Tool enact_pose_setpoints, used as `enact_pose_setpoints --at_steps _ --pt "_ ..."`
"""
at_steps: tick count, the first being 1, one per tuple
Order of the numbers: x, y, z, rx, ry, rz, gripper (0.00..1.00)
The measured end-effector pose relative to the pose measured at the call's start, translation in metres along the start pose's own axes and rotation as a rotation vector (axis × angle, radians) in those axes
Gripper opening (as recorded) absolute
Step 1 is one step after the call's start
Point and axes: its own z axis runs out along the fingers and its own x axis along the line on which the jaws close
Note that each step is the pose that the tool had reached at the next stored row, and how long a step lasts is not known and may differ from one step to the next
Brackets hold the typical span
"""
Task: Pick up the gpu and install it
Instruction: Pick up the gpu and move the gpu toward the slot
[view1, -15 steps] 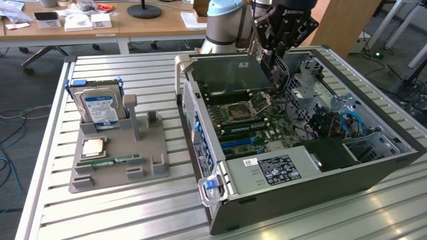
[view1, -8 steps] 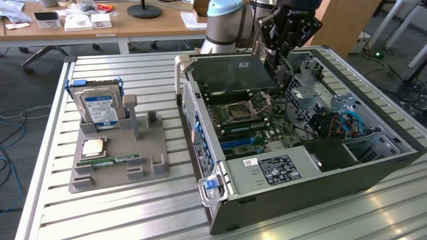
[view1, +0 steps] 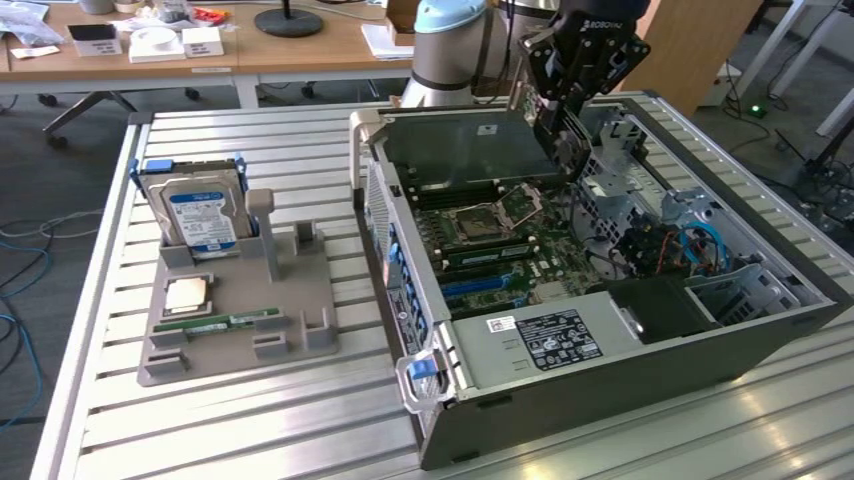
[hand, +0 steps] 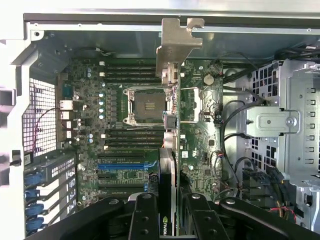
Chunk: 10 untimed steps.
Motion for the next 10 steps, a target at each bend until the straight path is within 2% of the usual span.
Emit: enact_pose_setpoints --at_steps 5,10 --pt "-0.0006 0.0 0.0 0.0 0.0 0.0 0.26" --pt "-0.0064 0.0001 0.0004 0.0 0.0 0.0 0.26"
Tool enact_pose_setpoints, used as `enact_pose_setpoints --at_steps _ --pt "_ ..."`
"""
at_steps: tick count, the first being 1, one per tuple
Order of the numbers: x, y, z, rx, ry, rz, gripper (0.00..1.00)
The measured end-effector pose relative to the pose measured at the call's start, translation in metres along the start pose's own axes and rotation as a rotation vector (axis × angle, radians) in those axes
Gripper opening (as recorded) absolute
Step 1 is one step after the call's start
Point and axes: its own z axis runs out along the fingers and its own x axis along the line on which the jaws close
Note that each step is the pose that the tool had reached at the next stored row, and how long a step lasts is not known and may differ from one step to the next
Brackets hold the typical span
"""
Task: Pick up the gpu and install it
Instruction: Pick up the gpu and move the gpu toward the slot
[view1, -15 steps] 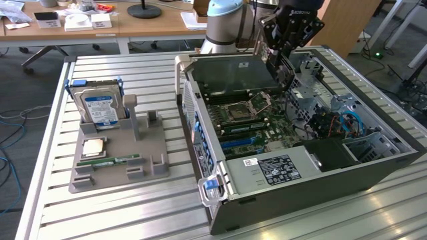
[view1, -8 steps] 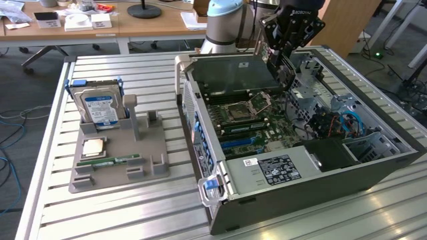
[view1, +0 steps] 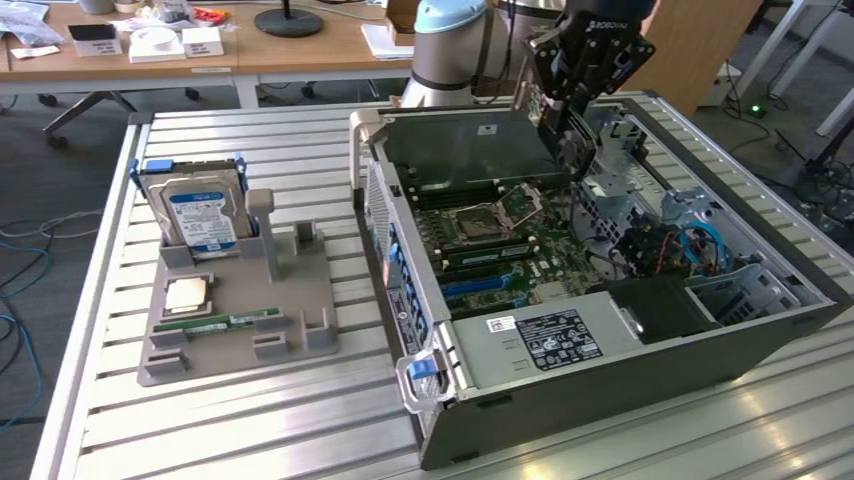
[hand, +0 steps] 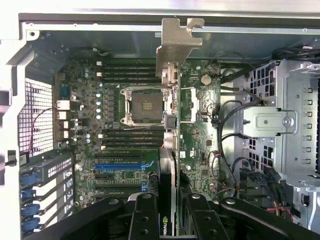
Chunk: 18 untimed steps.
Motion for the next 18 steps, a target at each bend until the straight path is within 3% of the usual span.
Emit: enact_pose_setpoints --at_steps 7,18 --pt "-0.011 0.0003 0.0006 0.0 0.0 0.0 0.26" --pt "-0.016 0.0004 0.0009 0.0 0.0 0.0 0.26"
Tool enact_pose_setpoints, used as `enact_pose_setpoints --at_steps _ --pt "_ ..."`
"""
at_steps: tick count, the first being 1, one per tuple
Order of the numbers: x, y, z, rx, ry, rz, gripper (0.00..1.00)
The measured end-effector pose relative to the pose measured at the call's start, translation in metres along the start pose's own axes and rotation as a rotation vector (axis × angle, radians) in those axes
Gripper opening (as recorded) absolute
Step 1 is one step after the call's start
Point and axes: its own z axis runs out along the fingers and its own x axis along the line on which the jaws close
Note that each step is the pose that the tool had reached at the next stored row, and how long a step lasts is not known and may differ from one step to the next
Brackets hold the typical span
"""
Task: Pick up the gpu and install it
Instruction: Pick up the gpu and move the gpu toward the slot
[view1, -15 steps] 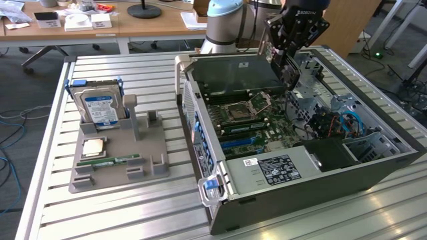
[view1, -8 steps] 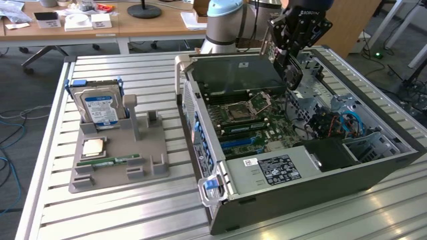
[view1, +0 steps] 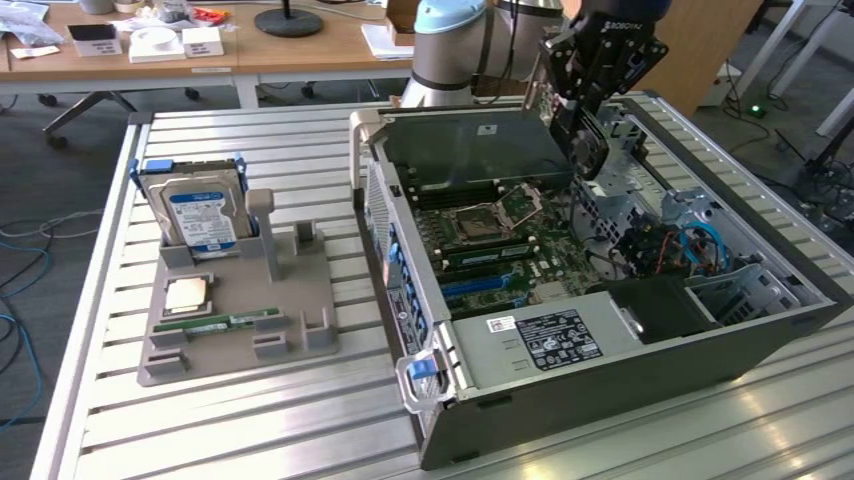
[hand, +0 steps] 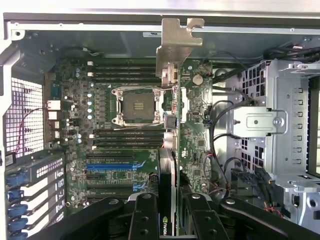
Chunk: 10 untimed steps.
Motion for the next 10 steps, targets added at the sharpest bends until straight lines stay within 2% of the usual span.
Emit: enact_pose_setpoints --at_steps 10 --pt "-0.0088 0.002 0.0006 0.0 0.0 0.0 0.26"
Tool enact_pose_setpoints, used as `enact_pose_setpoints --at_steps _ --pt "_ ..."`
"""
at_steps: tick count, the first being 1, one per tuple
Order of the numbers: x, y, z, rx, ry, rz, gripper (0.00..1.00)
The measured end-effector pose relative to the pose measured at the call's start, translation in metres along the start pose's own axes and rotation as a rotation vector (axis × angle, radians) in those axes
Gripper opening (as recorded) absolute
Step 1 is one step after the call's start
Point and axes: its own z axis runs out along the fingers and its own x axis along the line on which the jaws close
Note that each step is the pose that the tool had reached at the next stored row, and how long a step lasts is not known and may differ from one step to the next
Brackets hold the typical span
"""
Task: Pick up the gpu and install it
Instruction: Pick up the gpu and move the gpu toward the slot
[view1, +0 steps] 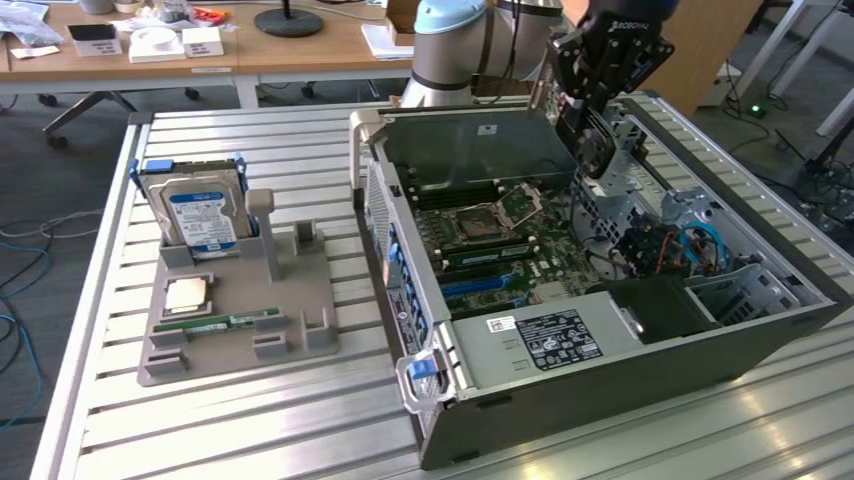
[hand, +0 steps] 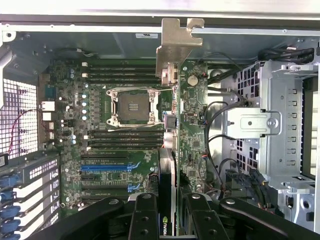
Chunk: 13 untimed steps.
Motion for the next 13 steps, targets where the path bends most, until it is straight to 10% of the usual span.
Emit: enact_pose_setpoints --at_steps 13 --pt "-0.0071 0.001 0.0003 0.0 -0.0001 0.0 0.26"
